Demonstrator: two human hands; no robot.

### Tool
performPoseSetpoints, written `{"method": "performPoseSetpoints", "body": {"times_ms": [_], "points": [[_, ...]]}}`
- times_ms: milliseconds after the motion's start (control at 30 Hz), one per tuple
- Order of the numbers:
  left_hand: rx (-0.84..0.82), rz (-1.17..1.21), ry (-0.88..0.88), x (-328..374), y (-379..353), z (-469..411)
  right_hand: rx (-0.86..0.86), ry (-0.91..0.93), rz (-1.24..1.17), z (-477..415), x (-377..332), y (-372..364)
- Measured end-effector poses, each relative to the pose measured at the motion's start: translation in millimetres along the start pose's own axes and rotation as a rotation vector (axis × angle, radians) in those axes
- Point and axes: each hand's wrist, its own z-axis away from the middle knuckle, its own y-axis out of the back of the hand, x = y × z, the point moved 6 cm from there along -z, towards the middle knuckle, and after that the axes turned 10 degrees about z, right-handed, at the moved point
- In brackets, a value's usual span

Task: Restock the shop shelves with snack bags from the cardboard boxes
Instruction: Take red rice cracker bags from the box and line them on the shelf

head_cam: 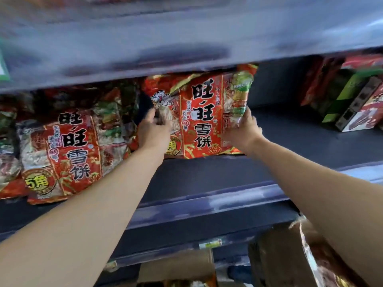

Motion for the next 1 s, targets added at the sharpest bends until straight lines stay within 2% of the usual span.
{"method": "performPoseSetpoints", "body": {"times_ms": [267, 500, 667, 867, 933, 1000], "points": [[0.080, 0.145, -0.072, -17, -8, -47, 0.055, 0.105, -0.198, -65, -13, -33], [0.028, 0.190, -0.075, -17, -16, -80, 0.064, 0.155, -0.209, -93, -32, -37], [-0.027, 0.135, -0.018, -17, -21, -79, 0.054, 0.178, -0.228, -85, -33, -44], [0.099, -0.102, -0.008, -3, -13, -40, 0.171, 0.202, -0.092, -51, -29, -27], [0.059, -0.141, -0.048, 2, -15, -22, 0.189, 0.215, -0.052, -31, -25, -23], [-0.053, -0.160, -0.090, 4, -23, -1, 0.193, 0.209, -0.022, -5, -16, -17]]}}
